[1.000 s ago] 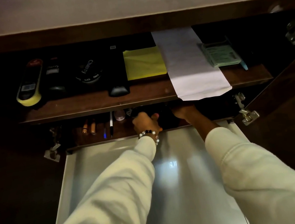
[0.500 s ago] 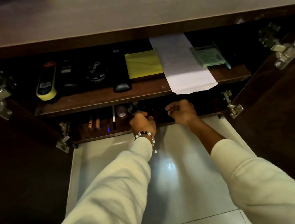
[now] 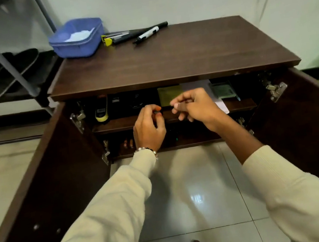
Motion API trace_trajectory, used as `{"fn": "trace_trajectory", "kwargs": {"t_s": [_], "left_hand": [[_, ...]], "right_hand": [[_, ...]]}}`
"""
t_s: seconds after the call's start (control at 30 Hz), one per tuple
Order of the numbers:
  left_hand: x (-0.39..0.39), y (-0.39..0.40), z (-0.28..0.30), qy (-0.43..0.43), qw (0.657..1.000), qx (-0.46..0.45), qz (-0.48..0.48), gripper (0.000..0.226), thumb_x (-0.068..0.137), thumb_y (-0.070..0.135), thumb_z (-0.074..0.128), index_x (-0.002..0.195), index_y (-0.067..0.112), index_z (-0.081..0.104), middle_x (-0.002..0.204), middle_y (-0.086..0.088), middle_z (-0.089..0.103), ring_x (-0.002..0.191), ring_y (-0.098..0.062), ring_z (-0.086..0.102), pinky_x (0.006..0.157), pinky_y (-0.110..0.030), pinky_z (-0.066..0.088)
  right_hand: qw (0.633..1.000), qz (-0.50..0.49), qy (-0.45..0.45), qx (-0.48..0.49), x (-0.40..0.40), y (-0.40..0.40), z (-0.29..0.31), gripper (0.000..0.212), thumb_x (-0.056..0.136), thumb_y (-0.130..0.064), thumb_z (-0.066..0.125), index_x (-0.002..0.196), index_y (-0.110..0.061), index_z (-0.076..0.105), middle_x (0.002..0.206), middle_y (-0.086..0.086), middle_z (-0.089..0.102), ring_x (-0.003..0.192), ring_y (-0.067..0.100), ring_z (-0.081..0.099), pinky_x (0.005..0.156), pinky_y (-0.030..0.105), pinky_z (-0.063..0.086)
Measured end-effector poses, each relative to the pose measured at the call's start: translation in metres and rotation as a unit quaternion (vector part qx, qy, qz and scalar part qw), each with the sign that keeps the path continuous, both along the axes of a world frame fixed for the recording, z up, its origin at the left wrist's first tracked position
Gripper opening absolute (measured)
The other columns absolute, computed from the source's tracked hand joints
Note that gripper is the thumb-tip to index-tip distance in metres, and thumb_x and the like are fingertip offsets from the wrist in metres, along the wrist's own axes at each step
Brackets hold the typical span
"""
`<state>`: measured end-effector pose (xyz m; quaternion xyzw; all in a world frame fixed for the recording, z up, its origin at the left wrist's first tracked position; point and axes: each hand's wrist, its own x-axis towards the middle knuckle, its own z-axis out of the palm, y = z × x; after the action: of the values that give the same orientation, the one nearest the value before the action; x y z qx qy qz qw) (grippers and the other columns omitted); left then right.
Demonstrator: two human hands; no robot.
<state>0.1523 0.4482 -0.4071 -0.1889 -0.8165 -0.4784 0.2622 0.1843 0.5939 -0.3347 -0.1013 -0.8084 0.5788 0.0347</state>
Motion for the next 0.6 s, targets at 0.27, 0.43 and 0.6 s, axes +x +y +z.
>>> {"fn": "trace_trajectory", "kwargs": {"t_s": [0.27,0.43,0.6], "left_hand": [[-0.047,-0.022,0.104,0.098,0.993,-0.039,0.052,0.011,0.084,0.004,0.056,0.092,0.006,0.063,0.084,-0.007,0.064,0.076,-0.021,0.058,0.068,-0.026,0.041],[-0.103,-0.029,0.142,-0.021,0.981,-0.148,0.125,0.019,0.090,0.009,0.051,0.106,0.004,0.060,0.109,-0.017,0.060,0.101,-0.034,0.056,0.081,-0.036,0.038],[-0.149,-0.018,0.137,-0.125,0.956,-0.240,0.117,0.032,0.094,0.019,0.056,0.122,0.004,0.055,0.132,-0.020,0.045,0.116,-0.038,0.049,0.099,-0.040,0.036]], "right_hand": [[0.995,-0.021,0.094,0.023,-0.041,-0.027,0.076,0.012,0.089,-0.005,0.060,0.084,-0.010,0.069,0.074,0.005,0.067,0.062,0.013,0.060,0.053,0.027,0.049],[0.988,-0.111,0.073,0.083,-0.100,-0.015,0.073,0.007,0.083,-0.016,0.067,0.079,-0.022,0.067,0.086,0.001,0.069,0.084,0.018,0.065,0.083,0.039,0.056],[0.970,-0.114,0.068,0.202,-0.143,-0.007,0.066,0.036,0.087,-0.027,0.065,0.118,-0.009,0.059,0.117,0.011,0.060,0.113,0.024,0.053,0.098,0.033,0.043]]}}
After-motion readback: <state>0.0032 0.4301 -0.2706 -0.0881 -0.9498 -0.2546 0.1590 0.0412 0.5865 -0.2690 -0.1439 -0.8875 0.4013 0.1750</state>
